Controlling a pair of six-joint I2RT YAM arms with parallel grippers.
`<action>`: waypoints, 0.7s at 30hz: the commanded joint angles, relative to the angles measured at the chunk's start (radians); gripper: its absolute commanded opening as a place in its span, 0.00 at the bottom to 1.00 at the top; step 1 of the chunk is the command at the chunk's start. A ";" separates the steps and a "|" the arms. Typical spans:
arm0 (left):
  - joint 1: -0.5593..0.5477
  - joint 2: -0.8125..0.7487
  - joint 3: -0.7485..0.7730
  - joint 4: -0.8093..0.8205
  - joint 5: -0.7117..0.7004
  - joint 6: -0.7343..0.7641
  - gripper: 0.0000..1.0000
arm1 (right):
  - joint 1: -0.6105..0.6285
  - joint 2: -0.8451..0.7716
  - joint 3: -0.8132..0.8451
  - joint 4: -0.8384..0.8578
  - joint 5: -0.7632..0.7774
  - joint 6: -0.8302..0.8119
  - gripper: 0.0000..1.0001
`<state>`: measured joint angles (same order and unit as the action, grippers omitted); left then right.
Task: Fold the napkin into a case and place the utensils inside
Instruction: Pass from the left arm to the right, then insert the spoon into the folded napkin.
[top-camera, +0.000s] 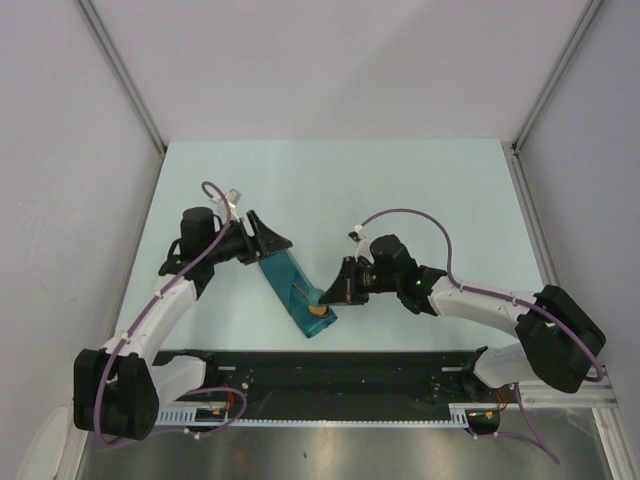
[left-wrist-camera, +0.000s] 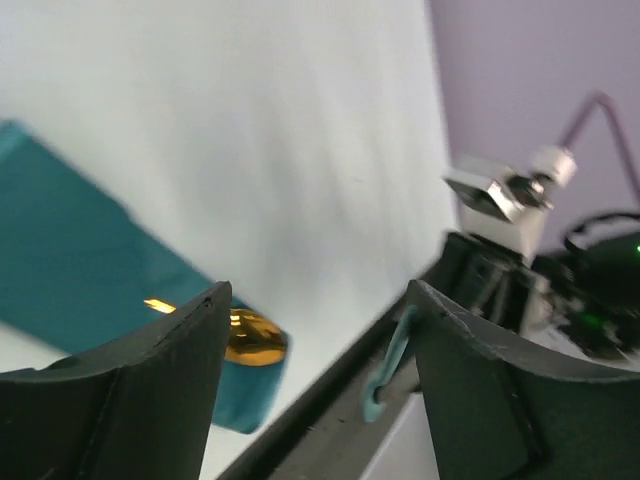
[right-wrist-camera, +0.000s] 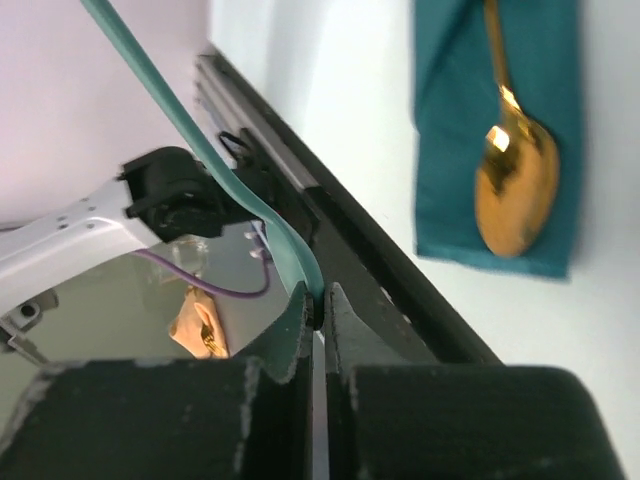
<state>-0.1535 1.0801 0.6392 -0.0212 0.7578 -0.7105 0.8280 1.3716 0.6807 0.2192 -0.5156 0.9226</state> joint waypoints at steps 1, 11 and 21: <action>0.031 0.001 0.100 -0.278 -0.331 0.131 0.73 | 0.014 -0.046 0.049 -0.309 0.072 -0.028 0.00; 0.035 0.259 0.135 -0.203 -0.328 0.106 0.16 | 0.011 0.095 0.242 -0.716 -0.032 -0.148 0.00; 0.035 0.331 0.172 -0.171 -0.341 0.118 0.05 | -0.012 0.210 0.355 -0.954 -0.130 -0.251 0.00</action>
<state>-0.1238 1.3861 0.7765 -0.2317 0.4240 -0.6178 0.8257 1.5528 0.9661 -0.5995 -0.5804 0.7292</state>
